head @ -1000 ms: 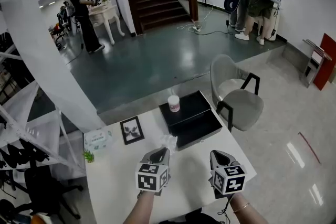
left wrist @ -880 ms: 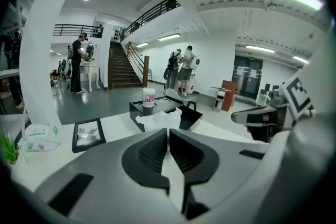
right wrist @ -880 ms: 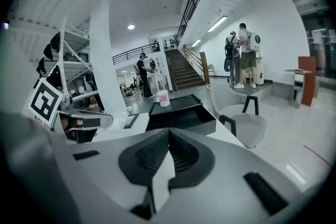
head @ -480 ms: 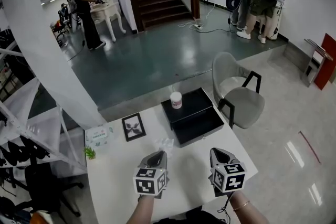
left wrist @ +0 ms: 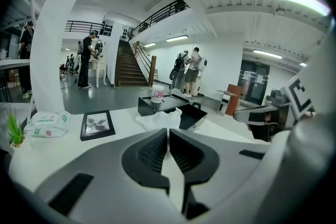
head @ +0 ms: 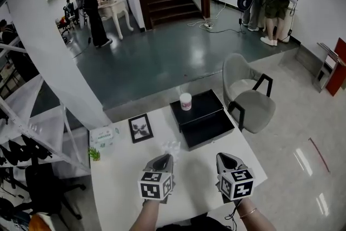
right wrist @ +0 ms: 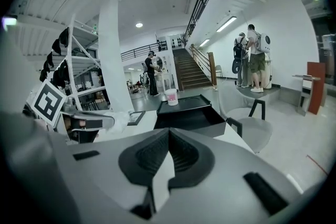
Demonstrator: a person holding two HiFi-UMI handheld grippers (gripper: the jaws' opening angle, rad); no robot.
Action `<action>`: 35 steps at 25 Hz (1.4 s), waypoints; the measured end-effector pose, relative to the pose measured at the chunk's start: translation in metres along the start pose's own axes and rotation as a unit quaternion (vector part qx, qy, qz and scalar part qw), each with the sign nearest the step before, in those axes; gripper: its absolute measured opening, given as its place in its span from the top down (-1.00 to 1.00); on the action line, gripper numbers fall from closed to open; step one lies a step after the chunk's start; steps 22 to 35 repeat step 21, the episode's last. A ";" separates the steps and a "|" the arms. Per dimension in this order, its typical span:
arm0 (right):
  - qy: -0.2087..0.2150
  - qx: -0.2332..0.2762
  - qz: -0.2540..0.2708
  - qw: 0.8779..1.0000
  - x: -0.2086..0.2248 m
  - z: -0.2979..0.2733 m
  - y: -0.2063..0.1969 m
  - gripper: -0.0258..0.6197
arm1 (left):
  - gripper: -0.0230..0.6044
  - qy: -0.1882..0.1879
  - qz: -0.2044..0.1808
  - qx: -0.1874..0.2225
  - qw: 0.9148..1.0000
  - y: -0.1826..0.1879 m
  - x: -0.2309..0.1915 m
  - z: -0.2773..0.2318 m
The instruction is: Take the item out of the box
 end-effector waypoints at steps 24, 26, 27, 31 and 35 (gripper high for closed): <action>0.010 -0.019 0.006 1.000 -0.003 -0.013 -0.004 0.92 | 0.86 -0.001 0.009 -0.012 1.000 -0.004 -0.007 -0.007; 0.010 -0.019 0.006 1.000 -0.003 -0.013 -0.004 0.92 | 0.86 -0.001 0.009 -0.012 1.000 -0.004 -0.007 -0.007; 0.010 -0.019 0.006 1.000 -0.003 -0.013 -0.004 0.92 | 0.86 -0.001 0.009 -0.012 1.000 -0.004 -0.007 -0.007; 0.010 -0.019 0.006 1.000 -0.003 -0.013 -0.004 0.92 | 0.86 -0.001 0.009 -0.012 1.000 -0.004 -0.007 -0.007; 0.010 -0.019 0.006 1.000 -0.003 -0.013 -0.004 0.92 | 0.86 -0.001 0.009 -0.012 1.000 -0.004 -0.007 -0.007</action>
Point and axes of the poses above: the fingertips, and each gripper's own axes: z backward along the fingers, x to its right, y out of its top, the point moved 9 cm from there along z, backward along the fingers, and after that the axes turned 3 degrees about y, right-handed, at the moved point
